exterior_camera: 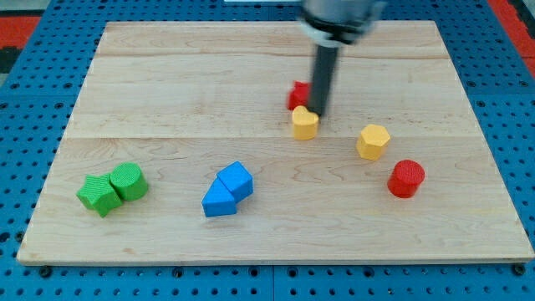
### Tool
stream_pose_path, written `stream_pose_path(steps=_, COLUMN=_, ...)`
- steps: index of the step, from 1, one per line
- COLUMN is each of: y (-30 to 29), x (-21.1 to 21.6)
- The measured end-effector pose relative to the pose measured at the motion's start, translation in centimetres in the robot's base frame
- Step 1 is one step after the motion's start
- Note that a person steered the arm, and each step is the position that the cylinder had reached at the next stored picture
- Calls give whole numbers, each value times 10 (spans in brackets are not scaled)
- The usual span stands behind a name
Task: Push the red star to the top center of the board
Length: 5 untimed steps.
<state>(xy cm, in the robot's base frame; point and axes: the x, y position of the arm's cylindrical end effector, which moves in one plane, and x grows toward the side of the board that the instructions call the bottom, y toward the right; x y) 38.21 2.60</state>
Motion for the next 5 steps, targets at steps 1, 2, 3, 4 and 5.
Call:
stream_pose_path(steps=1, y=-36, x=-56)
stream_pose_path(steps=2, y=-52, x=-108)
stream_pose_path(steps=3, y=-44, x=-122)
stream_pose_path(steps=4, y=11, x=-115)
stream_pose_path(steps=5, y=42, x=-123)
